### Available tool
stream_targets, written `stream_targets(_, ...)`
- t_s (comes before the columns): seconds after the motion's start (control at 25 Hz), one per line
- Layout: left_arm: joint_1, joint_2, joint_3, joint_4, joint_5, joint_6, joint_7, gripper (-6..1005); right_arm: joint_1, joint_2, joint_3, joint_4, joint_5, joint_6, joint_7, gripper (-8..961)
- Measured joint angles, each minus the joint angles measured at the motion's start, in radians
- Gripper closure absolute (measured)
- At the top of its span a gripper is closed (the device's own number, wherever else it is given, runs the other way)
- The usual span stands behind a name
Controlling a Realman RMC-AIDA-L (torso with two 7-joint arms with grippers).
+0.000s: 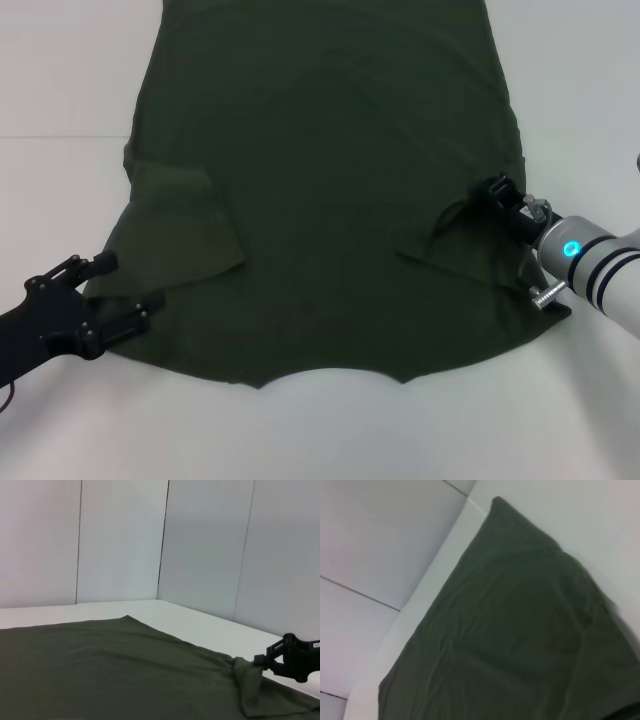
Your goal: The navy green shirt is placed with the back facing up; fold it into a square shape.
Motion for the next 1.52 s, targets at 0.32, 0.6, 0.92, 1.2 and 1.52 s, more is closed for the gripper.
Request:
stream_targets(0.32,0.009,-0.001,0.000,0.000,0.000,0.000,0.000,138,0.006,-0.003,0.000,-0.001,0.000,-0.033,-0.008,836)
stream_targets(0.6,0.013,-0.002,0.000,-0.001,0.000,0.000,0.000,137,0.005,-0.005,-0.008,-0.005,0.000,-0.033,-0.009,837)
stream_targets(0.92,0.014,-0.003,0.000,-0.001,0.000,0.000,0.000,137,0.004,-0.005,-0.010,-0.010,-0.002,-0.054,-0.010,836)
stream_targets(1.2,0.013,-0.003,0.000,-0.011,0.000,-0.002,0.000,137,0.004,-0.004,-0.010,-0.014,-0.002,-0.116,-0.029,557)
stream_targets(1.52,0.016,-0.003,0.000,-0.012,0.000,-0.004,0.000,137,0.050,-0.002,-0.010,-0.015,-0.002,-0.107,-0.097,356)
